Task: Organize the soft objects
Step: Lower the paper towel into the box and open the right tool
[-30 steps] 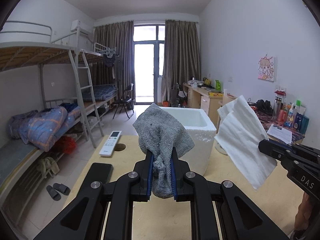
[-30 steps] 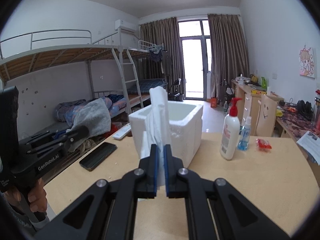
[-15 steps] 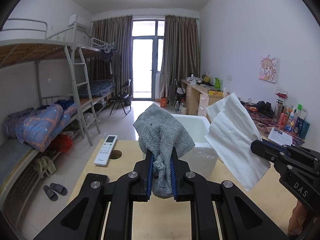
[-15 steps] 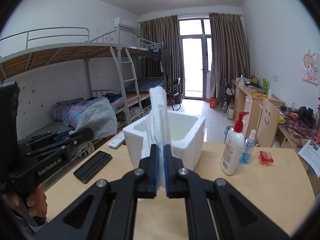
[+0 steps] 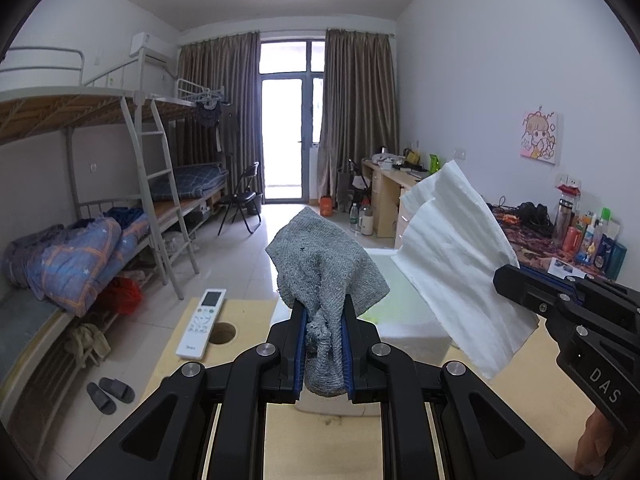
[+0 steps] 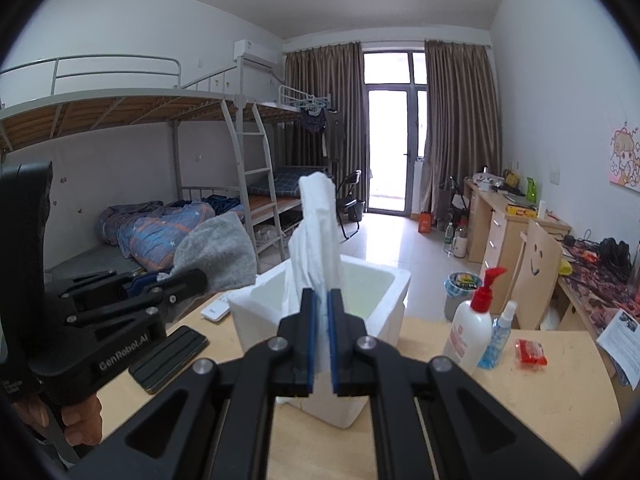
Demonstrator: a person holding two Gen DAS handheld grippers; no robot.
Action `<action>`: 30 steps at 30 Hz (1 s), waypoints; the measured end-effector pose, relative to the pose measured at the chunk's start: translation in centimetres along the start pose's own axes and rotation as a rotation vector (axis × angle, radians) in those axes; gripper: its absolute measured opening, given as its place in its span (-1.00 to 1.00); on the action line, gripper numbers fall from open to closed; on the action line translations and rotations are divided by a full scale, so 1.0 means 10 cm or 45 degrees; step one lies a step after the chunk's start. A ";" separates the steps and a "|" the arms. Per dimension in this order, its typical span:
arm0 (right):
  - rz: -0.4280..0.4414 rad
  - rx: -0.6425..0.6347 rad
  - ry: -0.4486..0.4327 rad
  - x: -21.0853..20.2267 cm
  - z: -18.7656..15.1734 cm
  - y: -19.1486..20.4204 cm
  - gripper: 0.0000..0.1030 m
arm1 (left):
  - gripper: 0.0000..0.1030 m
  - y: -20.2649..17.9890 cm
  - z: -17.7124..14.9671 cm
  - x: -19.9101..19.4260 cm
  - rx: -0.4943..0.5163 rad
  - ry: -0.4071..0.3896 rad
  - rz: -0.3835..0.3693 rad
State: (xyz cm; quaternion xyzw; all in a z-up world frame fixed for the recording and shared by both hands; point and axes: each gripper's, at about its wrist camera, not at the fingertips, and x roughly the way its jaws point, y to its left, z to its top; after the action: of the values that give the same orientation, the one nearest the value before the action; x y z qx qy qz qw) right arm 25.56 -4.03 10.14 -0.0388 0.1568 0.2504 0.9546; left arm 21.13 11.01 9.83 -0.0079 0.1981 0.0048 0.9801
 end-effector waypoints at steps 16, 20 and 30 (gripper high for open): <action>0.001 -0.006 0.019 0.44 0.18 -0.06 -0.84 | -0.70 0.08 0.21 0.32 0.011 -0.035 0.055; 0.020 -0.008 0.030 0.58 0.18 -0.05 -0.84 | -0.70 0.13 0.21 0.38 0.013 -0.038 0.088; 0.059 -0.006 0.104 0.92 0.12 -0.01 -0.84 | -0.70 0.21 0.21 0.45 0.003 -0.036 0.134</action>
State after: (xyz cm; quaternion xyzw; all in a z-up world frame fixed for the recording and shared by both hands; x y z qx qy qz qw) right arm 33.60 0.35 8.37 -0.0477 0.1957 0.2712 0.9412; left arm 26.02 13.22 10.02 0.0037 0.1844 0.0560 0.9812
